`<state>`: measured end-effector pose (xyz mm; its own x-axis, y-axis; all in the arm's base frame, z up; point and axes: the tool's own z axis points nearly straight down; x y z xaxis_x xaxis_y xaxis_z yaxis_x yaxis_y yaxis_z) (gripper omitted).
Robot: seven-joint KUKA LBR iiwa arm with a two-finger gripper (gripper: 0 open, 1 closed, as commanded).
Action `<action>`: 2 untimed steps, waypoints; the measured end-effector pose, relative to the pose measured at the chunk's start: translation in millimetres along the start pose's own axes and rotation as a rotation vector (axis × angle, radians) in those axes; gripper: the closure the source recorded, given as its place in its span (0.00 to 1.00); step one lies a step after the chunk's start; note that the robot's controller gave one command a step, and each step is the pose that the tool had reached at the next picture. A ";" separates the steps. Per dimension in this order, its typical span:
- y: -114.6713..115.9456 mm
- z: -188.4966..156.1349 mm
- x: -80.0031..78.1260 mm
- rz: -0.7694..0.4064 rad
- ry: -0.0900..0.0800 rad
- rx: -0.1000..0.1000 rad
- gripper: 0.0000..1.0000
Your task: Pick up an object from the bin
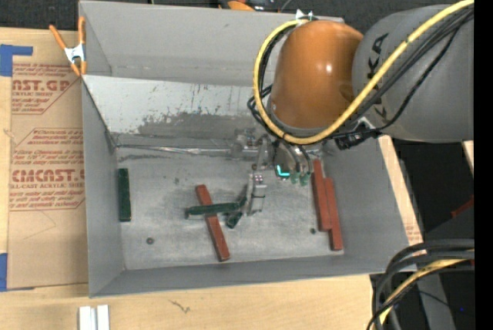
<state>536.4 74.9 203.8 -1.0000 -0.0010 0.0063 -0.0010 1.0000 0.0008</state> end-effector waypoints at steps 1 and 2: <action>4.9 138.5 19.2 0.098 0.002 0.000 0.00; 5.4 131.6 17.1 0.097 0.001 -0.001 1.00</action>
Offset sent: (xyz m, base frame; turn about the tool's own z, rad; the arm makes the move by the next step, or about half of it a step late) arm -0.0174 0.0043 -0.1338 0.0985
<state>518.5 80.4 72.3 -0.9953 0.0962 0.0079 0.0962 0.9954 0.0012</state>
